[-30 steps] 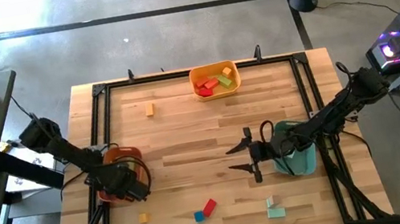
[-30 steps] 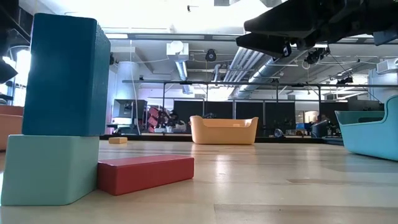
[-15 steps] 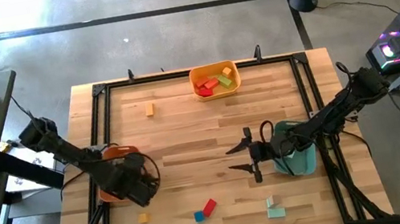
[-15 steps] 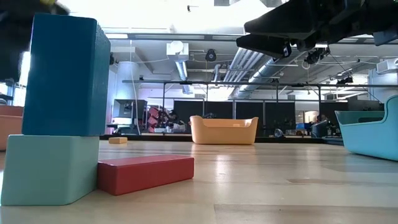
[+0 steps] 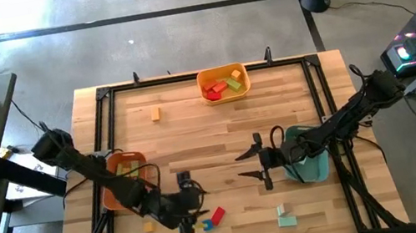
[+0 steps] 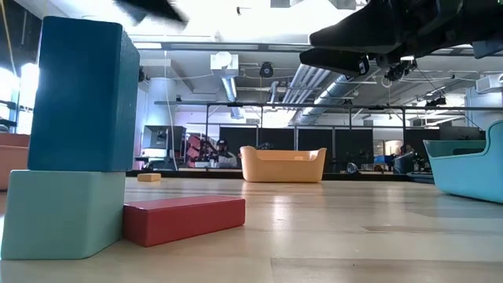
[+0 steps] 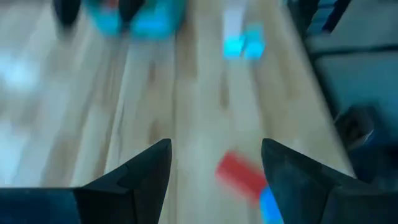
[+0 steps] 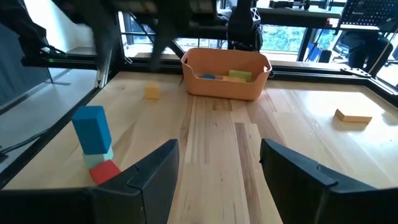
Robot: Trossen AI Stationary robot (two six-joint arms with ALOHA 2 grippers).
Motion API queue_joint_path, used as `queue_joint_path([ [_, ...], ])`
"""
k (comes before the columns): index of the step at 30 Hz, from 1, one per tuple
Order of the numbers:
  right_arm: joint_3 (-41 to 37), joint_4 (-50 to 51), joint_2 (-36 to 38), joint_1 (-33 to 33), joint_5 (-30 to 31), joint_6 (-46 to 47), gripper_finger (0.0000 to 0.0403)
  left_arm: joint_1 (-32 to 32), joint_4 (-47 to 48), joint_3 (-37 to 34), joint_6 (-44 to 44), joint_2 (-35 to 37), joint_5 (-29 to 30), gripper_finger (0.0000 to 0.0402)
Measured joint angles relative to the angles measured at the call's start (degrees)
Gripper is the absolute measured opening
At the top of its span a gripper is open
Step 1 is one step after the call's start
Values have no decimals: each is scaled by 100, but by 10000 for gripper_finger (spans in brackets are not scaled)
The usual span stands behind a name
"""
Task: Sort blocks by size
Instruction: Put the blue large block into the yellow bin
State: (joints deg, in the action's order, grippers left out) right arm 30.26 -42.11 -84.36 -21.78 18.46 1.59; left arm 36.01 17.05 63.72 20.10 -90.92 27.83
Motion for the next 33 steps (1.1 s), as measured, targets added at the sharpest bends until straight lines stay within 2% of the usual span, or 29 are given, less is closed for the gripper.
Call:
queue_joint_path([
  [5,0,-35,29,-42,10,-3,222,36,-677,784,-1218,-256,30,234],
  [7,-2,56,223,-190,253,-5,220,118,-625,978,-1400,-347,96,234],
  [13,-2,1068,1611,-943,1873,-211,207,479,257,1181,-664,-546,511,234],
  [16,0,1676,2234,-1289,2380,-158,203,654,415,1181,-313,-662,713,234],
  [21,0,2292,2613,-1686,2629,99,202,806,68,1187,233,-927,777,234],
  [28,0,2371,2442,-1812,2698,100,202,829,-171,1185,836,-1325,686,237],
  [33,0,2373,2402,-1799,2702,95,202,702,-109,1185,938,-1337,402,260],
])
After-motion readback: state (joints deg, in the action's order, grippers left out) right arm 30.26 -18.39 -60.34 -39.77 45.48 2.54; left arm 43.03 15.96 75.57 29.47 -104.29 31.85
